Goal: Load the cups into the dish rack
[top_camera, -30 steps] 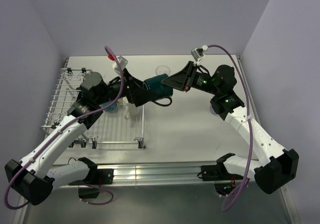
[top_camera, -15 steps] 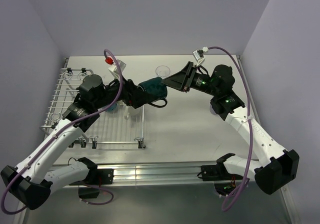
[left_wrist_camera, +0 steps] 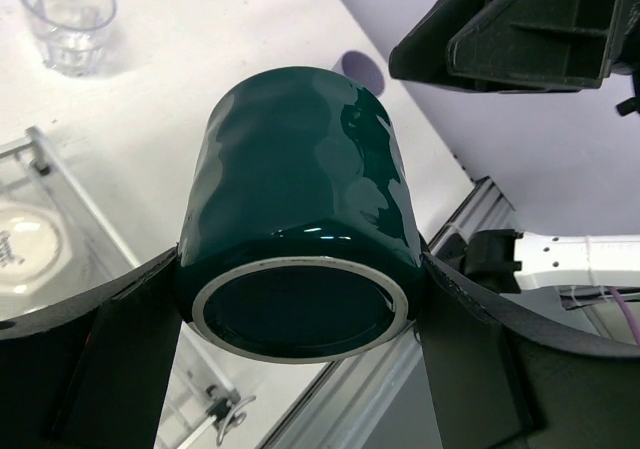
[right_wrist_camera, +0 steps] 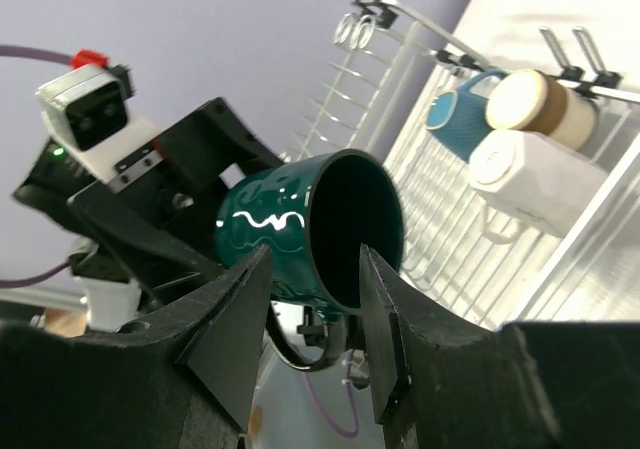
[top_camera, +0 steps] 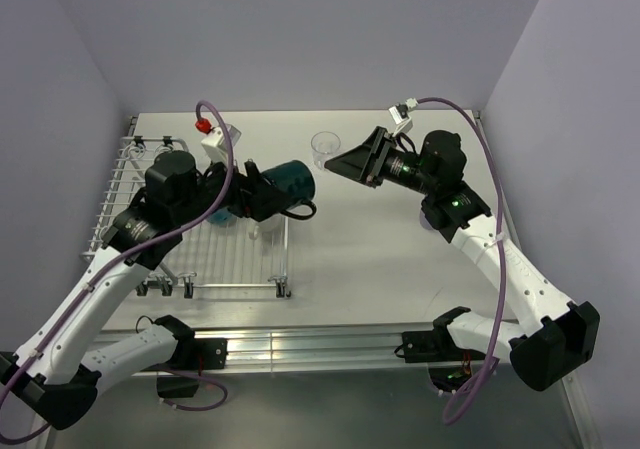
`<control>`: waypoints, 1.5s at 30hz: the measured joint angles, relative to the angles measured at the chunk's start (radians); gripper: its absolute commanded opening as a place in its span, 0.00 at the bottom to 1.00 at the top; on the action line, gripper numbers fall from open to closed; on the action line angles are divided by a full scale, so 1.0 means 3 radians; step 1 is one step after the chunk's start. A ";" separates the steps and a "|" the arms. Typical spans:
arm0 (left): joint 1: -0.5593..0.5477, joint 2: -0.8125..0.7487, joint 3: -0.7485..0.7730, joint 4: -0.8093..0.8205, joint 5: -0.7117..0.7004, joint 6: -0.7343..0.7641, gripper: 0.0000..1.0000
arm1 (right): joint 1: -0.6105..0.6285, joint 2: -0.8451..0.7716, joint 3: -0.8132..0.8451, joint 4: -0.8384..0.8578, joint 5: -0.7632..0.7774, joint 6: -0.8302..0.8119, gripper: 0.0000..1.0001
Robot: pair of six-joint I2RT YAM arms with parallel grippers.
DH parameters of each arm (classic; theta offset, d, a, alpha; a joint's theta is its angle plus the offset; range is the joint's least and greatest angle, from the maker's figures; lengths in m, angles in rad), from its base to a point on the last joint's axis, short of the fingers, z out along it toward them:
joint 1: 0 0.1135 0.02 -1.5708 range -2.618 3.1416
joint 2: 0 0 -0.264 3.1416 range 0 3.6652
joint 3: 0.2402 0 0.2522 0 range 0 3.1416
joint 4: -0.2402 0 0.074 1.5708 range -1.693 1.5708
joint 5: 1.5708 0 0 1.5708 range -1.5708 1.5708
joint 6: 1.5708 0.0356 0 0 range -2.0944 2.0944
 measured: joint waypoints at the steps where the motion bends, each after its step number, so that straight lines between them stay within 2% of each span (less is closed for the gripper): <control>1: 0.0000 -0.0005 0.0036 -0.0089 -0.0037 0.0011 0.00 | 0.0000 0.0000 0.0000 -0.0031 0.0028 -0.0025 0.48; 12: 0.0000 0.0008 0.0551 -0.1274 -0.0668 0.0198 0.00 | 0.0000 0.0001 0.0008 -0.0453 0.0261 -0.0320 0.49; 22: 0.0000 0.0015 0.0593 -0.2263 -0.1453 0.0146 0.00 | 0.0000 0.0123 0.0066 -0.0704 0.0327 -0.0530 0.49; 31: 0.0000 0.0258 0.0591 -0.2578 -0.1855 0.0020 0.00 | 0.0000 0.0189 0.0066 -0.0779 0.0343 -0.0647 0.49; 45: 0.0000 0.0820 0.0420 -0.2543 -0.2046 -0.0032 0.00 | 0.0000 0.0247 0.0064 -0.0783 0.0263 -0.0712 0.49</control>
